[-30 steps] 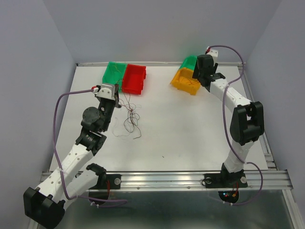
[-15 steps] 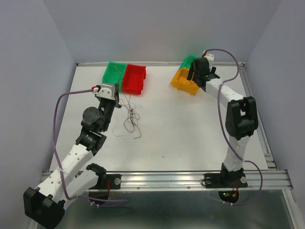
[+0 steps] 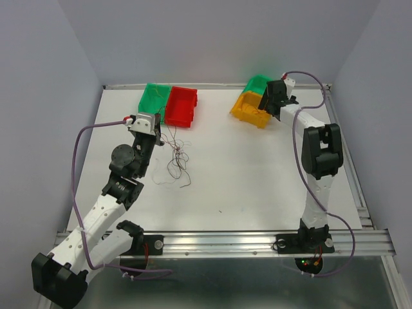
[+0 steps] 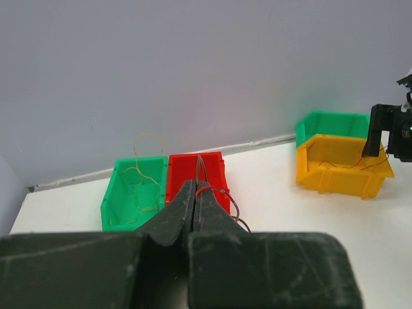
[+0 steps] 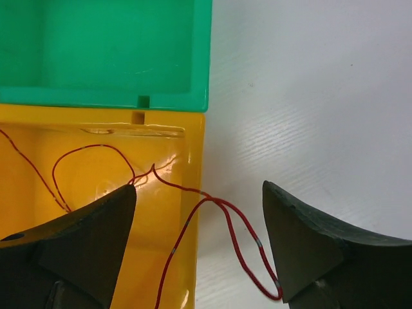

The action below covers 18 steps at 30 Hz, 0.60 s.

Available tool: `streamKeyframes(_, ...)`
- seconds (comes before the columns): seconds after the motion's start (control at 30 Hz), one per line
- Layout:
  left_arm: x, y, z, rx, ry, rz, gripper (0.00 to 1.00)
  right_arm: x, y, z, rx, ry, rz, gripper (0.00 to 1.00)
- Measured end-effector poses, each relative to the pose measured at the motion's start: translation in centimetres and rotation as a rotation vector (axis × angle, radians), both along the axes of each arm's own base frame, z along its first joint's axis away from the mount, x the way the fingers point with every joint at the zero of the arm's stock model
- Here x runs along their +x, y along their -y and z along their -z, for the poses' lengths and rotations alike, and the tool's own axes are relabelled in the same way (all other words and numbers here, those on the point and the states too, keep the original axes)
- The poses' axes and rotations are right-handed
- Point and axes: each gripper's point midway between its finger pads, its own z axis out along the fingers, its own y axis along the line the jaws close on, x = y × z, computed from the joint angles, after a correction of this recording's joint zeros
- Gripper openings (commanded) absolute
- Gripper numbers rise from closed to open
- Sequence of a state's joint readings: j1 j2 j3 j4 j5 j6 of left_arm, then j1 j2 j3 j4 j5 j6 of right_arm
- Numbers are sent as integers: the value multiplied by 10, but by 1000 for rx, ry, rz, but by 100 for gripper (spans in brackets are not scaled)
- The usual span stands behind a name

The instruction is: Untangle the cables

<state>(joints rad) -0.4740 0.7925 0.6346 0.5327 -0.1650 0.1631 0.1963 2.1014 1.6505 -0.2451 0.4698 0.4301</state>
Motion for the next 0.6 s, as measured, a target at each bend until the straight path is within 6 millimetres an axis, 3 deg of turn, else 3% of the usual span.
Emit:
streamKeyframes(0.2,0,0,0,-1,1,0,1,0,-4,34,19,-67,-25,58)
streamKeyframes(0.3,0,0,0,-1,1,0,1,0,-9,35,26,-74,-57,49)
streamKeyframes(0.43,0,0,0,0,1,1,1,-4,-14,33,18,-92,-120,21)
streamKeyframes(0.6,0,1,0,0,1,5,1,-25,-16,26,-3,-122,-211,11)
